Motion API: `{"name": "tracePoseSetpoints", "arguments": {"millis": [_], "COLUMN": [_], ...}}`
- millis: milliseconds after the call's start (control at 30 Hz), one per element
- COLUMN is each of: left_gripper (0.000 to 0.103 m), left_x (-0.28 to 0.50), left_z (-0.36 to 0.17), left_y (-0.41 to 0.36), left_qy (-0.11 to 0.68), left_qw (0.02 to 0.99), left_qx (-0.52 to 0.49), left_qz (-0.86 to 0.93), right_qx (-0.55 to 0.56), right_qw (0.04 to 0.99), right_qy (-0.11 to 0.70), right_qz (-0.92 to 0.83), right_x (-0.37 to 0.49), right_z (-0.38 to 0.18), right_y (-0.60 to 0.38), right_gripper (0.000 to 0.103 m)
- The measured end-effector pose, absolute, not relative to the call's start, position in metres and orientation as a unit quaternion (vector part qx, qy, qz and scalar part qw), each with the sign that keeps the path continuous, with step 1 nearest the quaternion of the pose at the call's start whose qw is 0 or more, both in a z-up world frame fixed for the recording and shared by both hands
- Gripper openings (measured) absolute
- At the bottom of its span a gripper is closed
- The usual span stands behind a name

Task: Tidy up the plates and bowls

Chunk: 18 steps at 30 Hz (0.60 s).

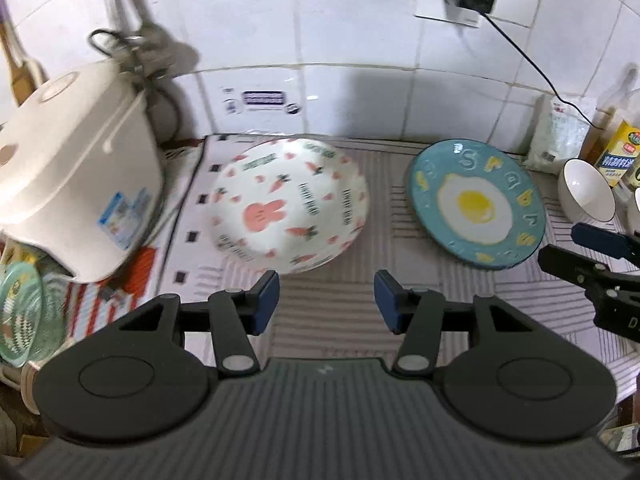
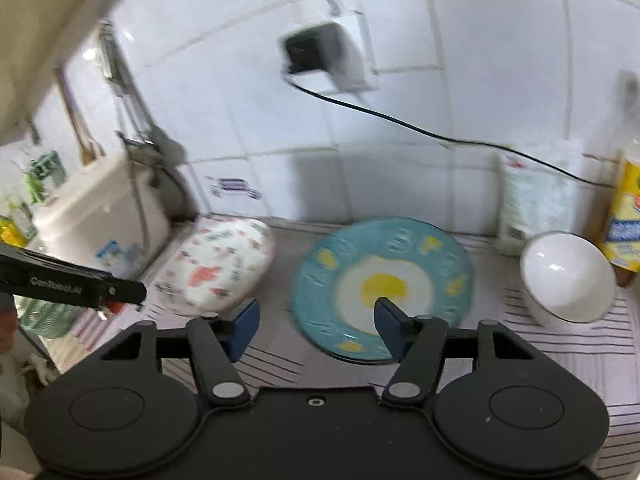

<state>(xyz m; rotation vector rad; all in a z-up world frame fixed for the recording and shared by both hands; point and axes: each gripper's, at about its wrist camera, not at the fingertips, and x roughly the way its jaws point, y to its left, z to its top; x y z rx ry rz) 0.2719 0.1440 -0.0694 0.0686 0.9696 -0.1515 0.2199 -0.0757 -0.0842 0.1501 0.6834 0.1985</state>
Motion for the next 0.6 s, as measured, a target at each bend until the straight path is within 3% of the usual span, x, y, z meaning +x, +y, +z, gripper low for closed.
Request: {"name": "tracePoseSetpoints", "arguments": {"millis": [233,300,367,500,600], "left_gripper": [0.057,0.061,0.075,0.078,0.085], "left_x": [0.264,0.264,0.265,0.276,0.287], "left_z": [-0.075,-0.079,-0.084,-0.100,-0.110], "left_y": [0.189,0.199,0.208,0.227,0.238], "left_qy": [0.468,0.469,0.461,0.461,0.451], "left_qw": [0.881,0.880,0.883,0.883,0.889], "left_qx": [0.035,0.035,0.051,0.064,0.054], "left_qz": [-0.066,-0.069,-0.069,-0.057,-0.058], "right_qx": [0.072,0.066,0.062,0.047,0.051], "right_qw": [0.937,0.938,0.930,0.927,0.934], "right_qy": [0.307,0.304,0.307,0.301,0.287], "right_qz": [0.147,0.154,0.192,0.219,0.206], "right_x": [0.213,0.215,0.219,0.230,0.240], "right_z": [-0.084,-0.087,-0.089,-0.099,-0.116], "right_y": [-0.024,-0.012,0.000,0.025,0.039], "right_gripper": [0.074,0.074,0.073,0.073,0.074]}}
